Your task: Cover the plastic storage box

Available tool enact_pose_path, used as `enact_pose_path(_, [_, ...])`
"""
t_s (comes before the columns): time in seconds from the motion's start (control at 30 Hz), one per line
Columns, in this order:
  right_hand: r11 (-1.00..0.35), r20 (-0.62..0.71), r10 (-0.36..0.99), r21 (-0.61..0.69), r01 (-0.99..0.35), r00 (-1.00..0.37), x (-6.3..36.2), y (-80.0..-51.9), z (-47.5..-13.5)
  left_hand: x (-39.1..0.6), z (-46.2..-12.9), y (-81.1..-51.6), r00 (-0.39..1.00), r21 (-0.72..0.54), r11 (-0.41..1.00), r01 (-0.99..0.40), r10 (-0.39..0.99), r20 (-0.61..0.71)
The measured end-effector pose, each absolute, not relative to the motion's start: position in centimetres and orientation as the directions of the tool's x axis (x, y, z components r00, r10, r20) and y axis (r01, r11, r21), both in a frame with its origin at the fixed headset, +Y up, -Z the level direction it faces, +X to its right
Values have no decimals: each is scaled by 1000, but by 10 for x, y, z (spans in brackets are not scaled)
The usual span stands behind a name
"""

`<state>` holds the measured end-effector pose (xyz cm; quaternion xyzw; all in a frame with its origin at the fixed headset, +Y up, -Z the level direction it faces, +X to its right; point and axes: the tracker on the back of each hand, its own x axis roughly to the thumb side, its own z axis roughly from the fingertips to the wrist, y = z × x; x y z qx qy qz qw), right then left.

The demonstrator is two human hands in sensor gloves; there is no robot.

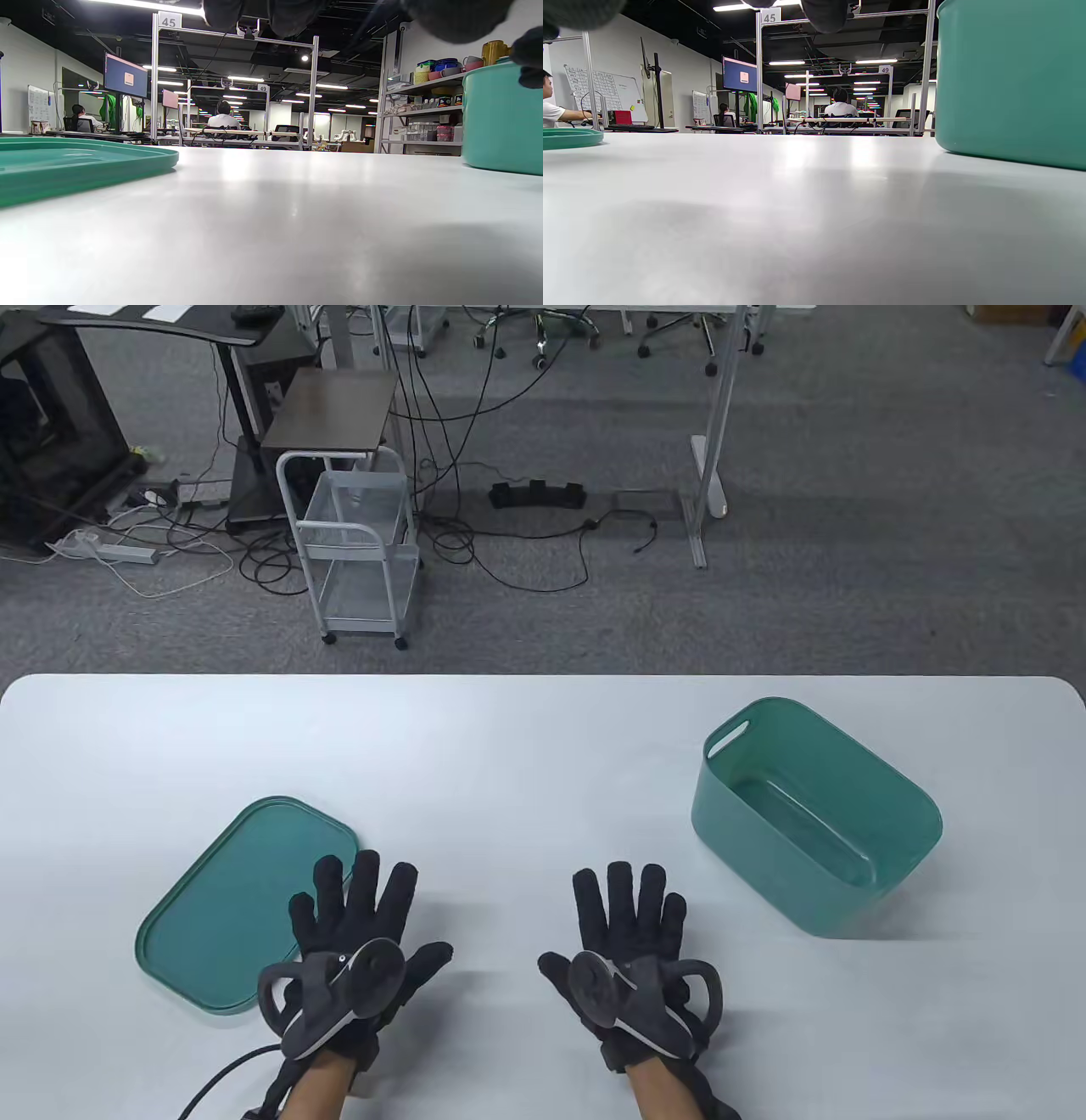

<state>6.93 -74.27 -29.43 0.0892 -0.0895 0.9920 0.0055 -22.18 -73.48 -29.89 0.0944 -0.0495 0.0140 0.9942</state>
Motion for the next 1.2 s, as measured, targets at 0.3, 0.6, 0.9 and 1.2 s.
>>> enact_pose_path(0.3, [-981, 168, 12, -191, -45, -986, 71, -743, -295, -222, -299, -735, 994, 182, 982, -54, 36, 101])
enact_pose_path(0.6, [-947, 66, 62, -310, -79, -996, 89, -689, -300, -227, -299, -736, 994, 176, 982, -73, 58, 93])
enact_pose_path(0.9, [-953, -205, 17, -299, 46, -979, 151, -613, -328, -229, -299, -736, 994, 178, 981, -76, 62, 86])
enact_pose_path(1.2, [-988, -378, 79, -152, -23, -922, 204, -614, -350, -231, -299, -735, 994, 167, 983, -80, 68, 80])
